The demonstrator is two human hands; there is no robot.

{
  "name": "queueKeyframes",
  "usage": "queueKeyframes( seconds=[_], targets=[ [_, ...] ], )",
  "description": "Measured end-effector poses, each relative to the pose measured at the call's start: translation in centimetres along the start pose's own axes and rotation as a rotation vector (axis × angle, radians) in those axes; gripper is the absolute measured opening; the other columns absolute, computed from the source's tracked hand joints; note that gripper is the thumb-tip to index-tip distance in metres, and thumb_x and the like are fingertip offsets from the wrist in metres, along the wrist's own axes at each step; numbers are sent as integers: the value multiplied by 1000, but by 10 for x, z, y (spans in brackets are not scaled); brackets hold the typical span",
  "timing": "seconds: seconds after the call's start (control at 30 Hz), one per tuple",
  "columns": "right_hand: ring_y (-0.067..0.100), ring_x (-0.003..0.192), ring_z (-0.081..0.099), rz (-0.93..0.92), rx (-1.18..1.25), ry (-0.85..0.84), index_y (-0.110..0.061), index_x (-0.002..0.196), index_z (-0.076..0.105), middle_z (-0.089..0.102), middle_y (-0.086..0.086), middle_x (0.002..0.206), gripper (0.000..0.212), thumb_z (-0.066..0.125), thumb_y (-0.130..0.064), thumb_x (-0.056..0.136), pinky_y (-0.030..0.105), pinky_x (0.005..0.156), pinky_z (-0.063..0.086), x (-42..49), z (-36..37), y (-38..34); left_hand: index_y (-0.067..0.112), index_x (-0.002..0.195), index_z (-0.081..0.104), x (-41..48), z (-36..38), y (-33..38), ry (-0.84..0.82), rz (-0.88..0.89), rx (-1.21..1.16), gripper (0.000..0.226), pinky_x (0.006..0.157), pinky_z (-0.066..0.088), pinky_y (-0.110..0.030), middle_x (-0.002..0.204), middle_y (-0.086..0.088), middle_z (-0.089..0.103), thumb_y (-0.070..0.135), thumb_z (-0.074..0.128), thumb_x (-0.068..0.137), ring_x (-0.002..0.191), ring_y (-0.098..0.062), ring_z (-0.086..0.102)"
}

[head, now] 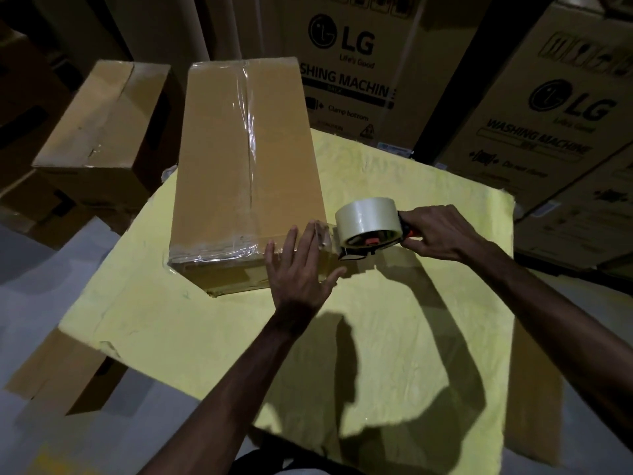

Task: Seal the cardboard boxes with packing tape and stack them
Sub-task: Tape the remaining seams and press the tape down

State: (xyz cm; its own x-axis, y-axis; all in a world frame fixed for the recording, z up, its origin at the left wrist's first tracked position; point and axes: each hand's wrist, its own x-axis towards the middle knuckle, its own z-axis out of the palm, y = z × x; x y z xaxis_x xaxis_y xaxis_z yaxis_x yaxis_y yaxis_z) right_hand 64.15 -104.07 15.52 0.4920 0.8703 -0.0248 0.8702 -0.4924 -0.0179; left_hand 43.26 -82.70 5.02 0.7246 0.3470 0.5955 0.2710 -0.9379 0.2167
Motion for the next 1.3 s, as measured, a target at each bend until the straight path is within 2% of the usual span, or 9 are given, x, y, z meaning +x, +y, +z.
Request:
queueKeyframes(
  seconds=[0.13, 0.27, 0.37, 0.47, 0.67, 0.97, 1.17, 1.23, 1.3],
  targets=[
    [32, 63, 65, -46, 59, 65, -15, 97, 61, 71, 3, 79, 16, 65, -27, 86, 28, 56, 34, 1, 23, -4, 16, 152, 48, 6, 4, -1, 23, 9, 25, 80, 119, 22, -53, 159, 2, 47, 52, 77, 87, 145, -24, 40],
    [31, 53, 61, -91, 14, 79, -13, 97, 59, 68, 3, 72, 29, 48, -39, 90, 26, 52, 30, 0, 30, -2, 15, 150, 53, 6, 6, -5, 57, 23, 17, 75, 117, 25, -51, 158, 2, 49, 44, 79, 86, 144, -24, 42],
    [32, 48, 59, -103, -10, 34, -13, 98, 55, 68, 5, 67, 22, 68, -29, 91, 29, 47, 38, -1, 38, 2, 14, 147, 58, 4, 8, -3, 83, 8, -9, 68, 116, 28, -51, 157, 2, 51, 39, 78, 87, 143, -23, 45],
    [33, 40, 57, -108, -29, 102, -9, 95, 57, 65, 9, 58, 39, 87, -21, 75, 26, 45, 33, 1, 45, -1, 14, 144, 62, 2, 9, 2, 123, -16, -12, 65, 114, 30, -50, 153, 3, 54, 35, 78, 84, 141, -21, 48],
    [32, 36, 53, 3, -39, 204, -4, 90, 61, 63, 10, 58, 49, 94, -8, 54, 27, 39, 38, -5, 63, -13, 11, 138, 66, 6, 17, 5, 202, -16, -66, 58, 105, 40, -48, 146, 1, 62, 19, 77, 82, 131, -19, 60],
    [30, 34, 51, 29, -120, 212, 0, 87, 64, 62, 11, 56, 42, 91, -5, 55, 23, 48, 29, 4, 53, -8, 9, 144, 60, 8, 16, 1, 144, 27, -26, 58, 104, 41, -46, 152, -2, 56, 37, 69, 95, 136, -19, 56],
    [28, 34, 49, 3, -204, 171, -1, 85, 64, 60, 11, 54, 40, 91, -7, 56, 23, 50, 27, 3, 44, -5, 11, 149, 55, 6, 8, -6, 45, 50, 4, 70, 104, 34, -42, 157, -2, 50, 35, 76, 87, 141, -20, 45],
    [28, 34, 49, -13, -214, 202, -2, 86, 63, 59, 10, 55, 35, 86, -7, 61, 23, 51, 26, 2, 42, -6, 12, 151, 52, 4, 6, -7, 16, 46, 8, 73, 105, 32, -42, 159, -2, 48, 37, 77, 87, 142, -20, 43],
    [27, 36, 49, -52, -216, 274, -6, 89, 56, 58, 9, 55, 22, 69, -11, 72, 22, 51, 23, -3, 43, -5, 14, 153, 49, 3, 6, -7, -13, 44, 1, 77, 106, 31, -43, 160, -1, 45, 39, 78, 86, 143, -20, 41]
  ],
)
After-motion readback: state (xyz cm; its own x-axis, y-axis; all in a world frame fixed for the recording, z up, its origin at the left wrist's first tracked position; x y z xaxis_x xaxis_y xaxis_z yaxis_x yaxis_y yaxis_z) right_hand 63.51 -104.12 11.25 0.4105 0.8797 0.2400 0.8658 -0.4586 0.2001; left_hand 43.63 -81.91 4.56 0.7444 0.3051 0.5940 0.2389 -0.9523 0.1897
